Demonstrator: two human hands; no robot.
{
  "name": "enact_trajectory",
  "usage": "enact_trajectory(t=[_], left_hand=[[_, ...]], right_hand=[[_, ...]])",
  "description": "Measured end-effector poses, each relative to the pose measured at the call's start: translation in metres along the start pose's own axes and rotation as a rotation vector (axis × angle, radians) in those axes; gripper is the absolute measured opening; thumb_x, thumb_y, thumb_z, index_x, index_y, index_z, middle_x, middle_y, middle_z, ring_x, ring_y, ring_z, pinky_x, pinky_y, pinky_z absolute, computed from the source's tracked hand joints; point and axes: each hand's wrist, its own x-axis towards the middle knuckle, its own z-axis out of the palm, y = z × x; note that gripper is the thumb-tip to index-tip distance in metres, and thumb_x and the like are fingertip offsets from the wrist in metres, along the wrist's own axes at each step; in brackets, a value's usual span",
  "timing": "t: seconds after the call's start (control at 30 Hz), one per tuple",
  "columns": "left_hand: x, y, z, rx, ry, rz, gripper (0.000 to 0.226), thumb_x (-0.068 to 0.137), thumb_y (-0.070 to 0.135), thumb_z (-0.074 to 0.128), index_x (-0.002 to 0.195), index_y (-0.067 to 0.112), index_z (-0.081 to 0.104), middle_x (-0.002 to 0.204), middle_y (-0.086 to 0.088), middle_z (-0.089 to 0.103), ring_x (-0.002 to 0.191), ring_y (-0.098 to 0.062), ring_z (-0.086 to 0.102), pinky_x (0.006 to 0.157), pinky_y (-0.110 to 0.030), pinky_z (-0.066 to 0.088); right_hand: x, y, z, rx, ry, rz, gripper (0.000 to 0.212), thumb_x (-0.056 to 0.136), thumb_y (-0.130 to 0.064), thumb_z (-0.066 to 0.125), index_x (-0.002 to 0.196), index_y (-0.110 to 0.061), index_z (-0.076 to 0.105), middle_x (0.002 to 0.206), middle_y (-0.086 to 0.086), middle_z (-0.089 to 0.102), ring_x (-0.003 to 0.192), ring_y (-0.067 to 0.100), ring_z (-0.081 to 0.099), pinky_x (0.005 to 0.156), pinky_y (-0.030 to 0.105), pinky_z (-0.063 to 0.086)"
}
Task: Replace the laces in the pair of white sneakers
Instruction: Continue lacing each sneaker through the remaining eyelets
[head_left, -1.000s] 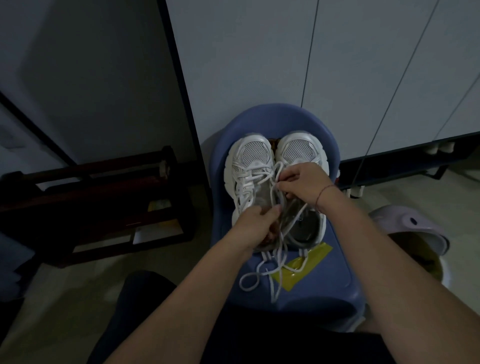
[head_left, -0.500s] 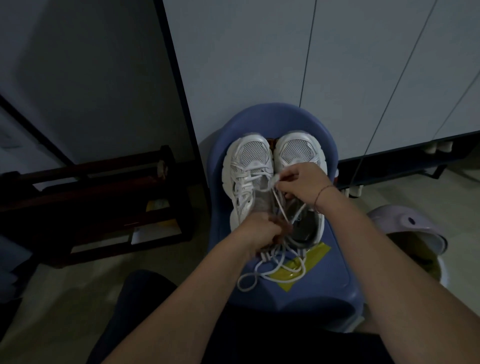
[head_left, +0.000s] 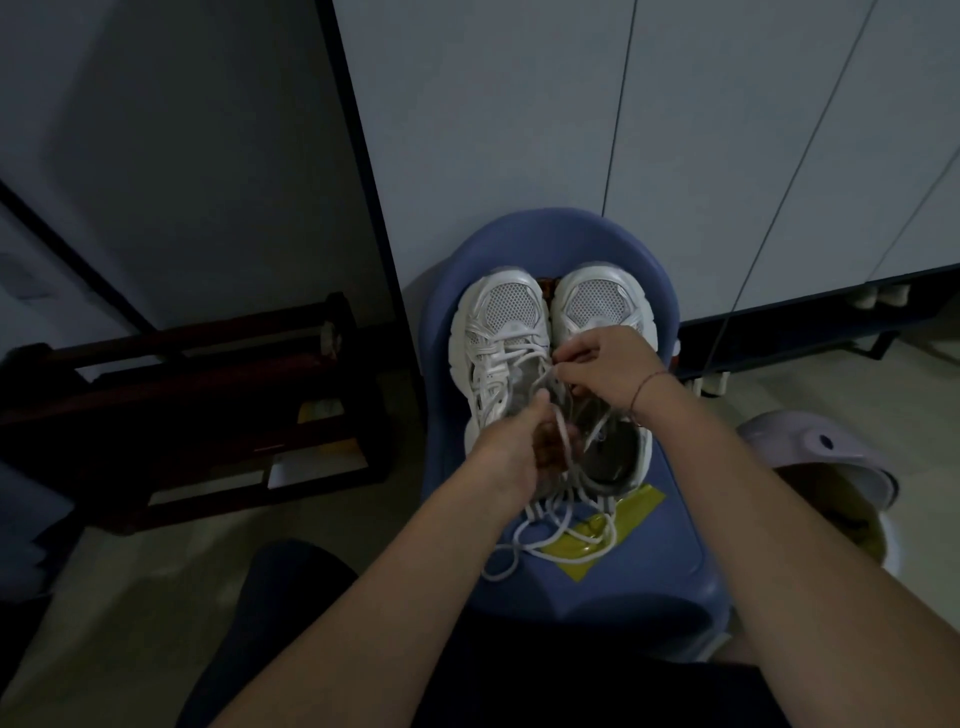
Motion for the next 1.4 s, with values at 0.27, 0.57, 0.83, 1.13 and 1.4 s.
enact_trajectory(t=[0.27,0.57,0.83,1.13,1.4], left_hand=[[-0.012,-0.002,0.003,0.07,-0.043,0.141,0.03,0.102,0.015,0.048,0.074,0.008,0.052,0.044,0.001,0.044,0.036,-0.007,0.037,0.044,-0.018,0.044],[-0.021,-0.006,-0.008,0.493,-0.123,0.337,0.027,0.1,0.025,0.054,0.081,0.008,0.064,0.066,-0.005,0.057,0.061,-0.014,0.05,0.058,-0.018,0.045],[-0.006,-0.005,-0.017,0.729,0.007,0.32,0.01,0.095,0.016,0.059,0.094,0.009,0.067,0.085,-0.007,0.068,0.073,-0.012,0.061,0.069,-0.025,0.049],[0.027,-0.015,0.003,0.166,0.164,0.142,0.029,0.103,0.022,0.045,0.124,0.007,0.059,0.103,-0.013,0.068,0.082,-0.024,0.066,0.066,-0.03,0.054],[0.032,-0.021,0.002,0.324,0.271,0.237,0.016,0.097,0.013,0.056,0.105,0.005,0.068,0.106,-0.019,0.07,0.096,-0.033,0.067,0.089,-0.043,0.056]], right_hand=[[-0.001,0.001,0.001,0.058,-0.009,0.007,0.012,0.076,-0.014,0.076,0.087,-0.016,0.072,0.08,0.004,0.07,0.079,0.018,0.066,0.088,0.039,0.053],[-0.04,-0.008,-0.005,0.041,-0.162,0.236,0.051,0.087,-0.05,0.057,0.058,-0.008,0.05,0.06,0.012,0.048,0.058,0.022,0.046,0.057,0.029,0.036],[-0.043,-0.004,0.001,0.444,-0.2,0.34,0.035,0.095,-0.022,0.053,0.064,-0.01,0.065,0.054,0.001,0.06,0.056,0.014,0.05,0.059,0.024,0.043],[-0.048,0.0,-0.019,0.48,-0.265,0.396,0.04,0.099,-0.026,0.046,0.066,-0.01,0.06,0.062,0.0,0.062,0.046,0.003,0.053,0.044,0.013,0.043],[-0.046,0.0,-0.015,0.455,-0.259,0.418,0.04,0.099,-0.027,0.046,0.066,-0.011,0.061,0.062,-0.001,0.064,0.051,0.005,0.053,0.056,0.018,0.044]])
